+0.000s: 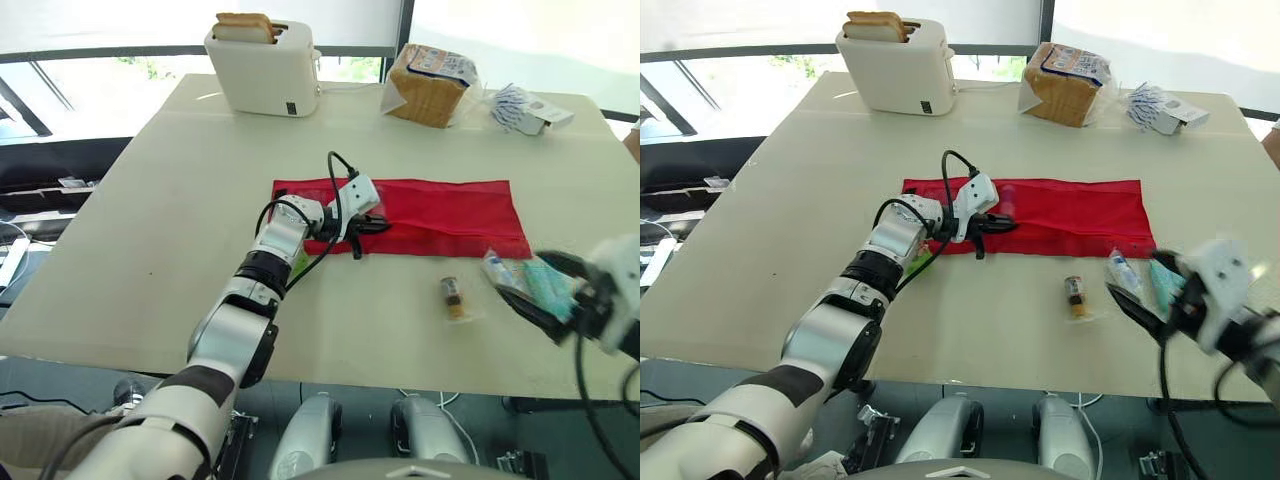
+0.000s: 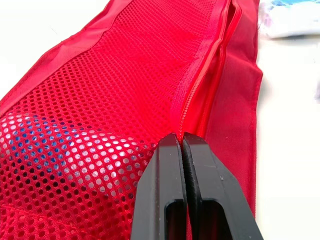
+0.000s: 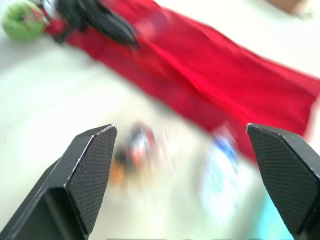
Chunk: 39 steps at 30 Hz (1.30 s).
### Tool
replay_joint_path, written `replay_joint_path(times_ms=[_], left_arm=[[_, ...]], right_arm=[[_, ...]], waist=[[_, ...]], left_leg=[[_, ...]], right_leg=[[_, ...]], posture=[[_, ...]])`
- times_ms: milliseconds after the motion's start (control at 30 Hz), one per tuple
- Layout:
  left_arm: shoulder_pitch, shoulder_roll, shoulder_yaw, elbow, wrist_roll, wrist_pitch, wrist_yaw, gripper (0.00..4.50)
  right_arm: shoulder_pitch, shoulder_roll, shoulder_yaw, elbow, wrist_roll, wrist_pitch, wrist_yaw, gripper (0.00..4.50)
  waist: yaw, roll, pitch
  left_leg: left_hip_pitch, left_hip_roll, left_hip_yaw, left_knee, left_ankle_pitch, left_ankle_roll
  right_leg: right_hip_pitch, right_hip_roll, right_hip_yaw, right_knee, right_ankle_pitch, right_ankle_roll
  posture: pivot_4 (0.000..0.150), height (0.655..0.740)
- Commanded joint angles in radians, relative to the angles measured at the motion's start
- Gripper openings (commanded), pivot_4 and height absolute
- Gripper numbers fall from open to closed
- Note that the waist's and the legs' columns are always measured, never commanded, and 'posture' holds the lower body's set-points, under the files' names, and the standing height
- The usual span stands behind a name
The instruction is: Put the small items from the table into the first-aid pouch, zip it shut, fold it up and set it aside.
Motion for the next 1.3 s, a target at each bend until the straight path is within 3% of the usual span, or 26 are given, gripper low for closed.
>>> replay_joint_path(times_ms=[33, 267, 433, 533, 733, 1033, 1267, 1300], left_arm=[[-0.024, 0.013, 0.011, 0.017, -0.007, -0.033, -0.011, 0.0], [-0.039, 0.017, 0.013, 0.056, -0.006, -0.069, -0.016, 0.0], [-0.052, 0.008, 0.009, 0.075, -0.002, -0.085, -0.015, 0.0], [-0.057, 0.001, 0.008, 0.079, -0.002, -0.089, -0.015, 0.0], [-0.058, -0.002, 0.009, 0.058, -0.006, -0.077, -0.022, 0.0], [-0.06, -0.011, 0.002, 0.045, 0.0, -0.073, -0.019, 0.0], [-0.059, -0.03, 0.007, 0.033, -0.001, -0.06, 0.005, 0.0], [-0.057, -0.03, 0.007, 0.03, 0.0, -0.059, 0.009, 0.0]], right_arm=[[0.187, 0.098, -0.22, -0.052, 0.013, -0.087, 0.047, 4.41], [0.556, 0.328, -0.342, -0.058, 0.133, -0.355, 0.037, 4.41], [0.67, 0.32, -0.257, -0.058, 0.19, -0.456, -0.035, 4.41], [0.646, 0.26, -0.191, -0.058, 0.219, -0.463, -0.127, 4.41], [0.442, 0.077, 0.01, -0.029, 0.233, -0.325, -0.359, 4.41], [-0.05, -0.154, 0.347, 0.278, 0.175, -0.1, -0.473, 4.41], [-0.306, -0.149, 0.553, 0.472, 0.081, -0.054, -0.474, 4.41], [-0.332, -0.141, 0.579, 0.496, 0.064, -0.052, -0.476, 4.19]], waist=[[0.002, 0.0, 0.0], [-0.001, 0.002, -0.001], [0.0, 0.002, -0.001], [0.0, 0.001, -0.001], [0.001, 0.001, 0.0], [0.002, 0.001, 0.0], [0.0, 0.002, -0.001], [0.001, 0.002, -0.001]], left_leg=[[0.001, 0.001, -0.001, 0.0, 0.0, 0.001], [0.001, 0.001, -0.001, 0.0, -0.001, 0.001], [0.001, 0.001, -0.001, 0.0, -0.001, 0.001], [0.0, 0.001, -0.001, 0.0, -0.001, 0.001], [0.0, 0.001, -0.002, 0.001, -0.001, 0.001], [0.0, 0.0, -0.001, 0.002, 0.0, 0.001], [-0.001, -0.001, -0.002, 0.002, 0.0, 0.001], [-0.001, -0.001, -0.001, 0.002, 0.0, 0.001]], right_leg=[[0.003, 0.001, -0.002, -0.002, 0.0, 0.0], [0.003, 0.0, -0.002, -0.003, 0.0, 0.0], [0.003, -0.002, -0.002, -0.004, 0.0, 0.0], [0.003, -0.003, -0.003, -0.004, 0.0, 0.0], [0.003, -0.003, -0.003, -0.004, 0.0, 0.0], [0.003, -0.002, -0.003, -0.004, 0.0, 0.0], [0.003, -0.001, -0.004, -0.003, 0.0, 0.0], [0.003, -0.001, -0.003, -0.003, 0.0, 0.0]], posture=[[0.15, 0.74], [0.15, 0.74], [0.15, 0.74], [0.15, 0.74], [0.15, 0.74], [0.15, 0.74], [0.15, 0.74], [0.15, 0.74]])
